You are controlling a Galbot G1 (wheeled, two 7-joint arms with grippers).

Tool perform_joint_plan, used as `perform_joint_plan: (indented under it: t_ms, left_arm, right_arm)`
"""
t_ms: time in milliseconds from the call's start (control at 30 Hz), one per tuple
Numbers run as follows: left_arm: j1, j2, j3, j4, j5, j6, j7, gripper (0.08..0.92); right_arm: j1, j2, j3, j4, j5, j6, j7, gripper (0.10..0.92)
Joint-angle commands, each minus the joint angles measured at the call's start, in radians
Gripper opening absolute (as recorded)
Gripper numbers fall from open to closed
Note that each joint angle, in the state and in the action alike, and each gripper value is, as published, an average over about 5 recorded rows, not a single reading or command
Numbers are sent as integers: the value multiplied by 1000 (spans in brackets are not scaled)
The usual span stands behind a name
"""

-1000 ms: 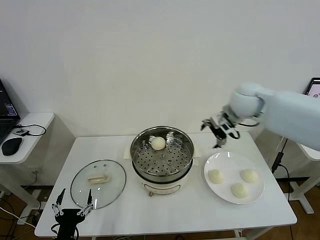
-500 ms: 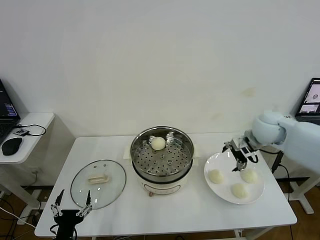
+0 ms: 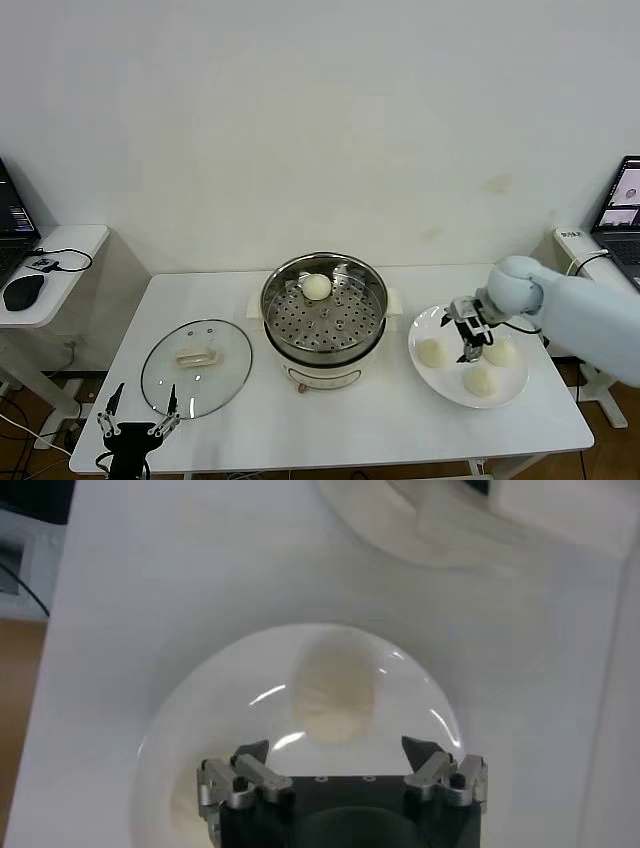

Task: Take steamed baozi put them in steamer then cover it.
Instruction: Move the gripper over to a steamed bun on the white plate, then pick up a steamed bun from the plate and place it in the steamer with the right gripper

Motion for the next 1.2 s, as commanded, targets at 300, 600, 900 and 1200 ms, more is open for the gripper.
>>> perform_joint_plan:
  t_ms: [300, 600, 900, 1200]
  left_arm:
    - [-8, -3, 2, 11, 4, 0, 0, 823]
    - [-8, -3, 0, 8, 7, 0, 0, 823]
    - [-6, -4, -1, 9, 5, -1, -1, 823]
    - [-9, -3, 1, 4, 3, -1, -2, 823]
  right_arm:
    - [-140, 111, 90, -130, -47, 3, 38, 823]
    - [-145, 144, 93, -164, -52, -2, 40, 809]
    - [-134, 136, 100, -163, -53, -1, 25, 664]
    - [28, 29, 50, -42, 13, -16, -34, 653]
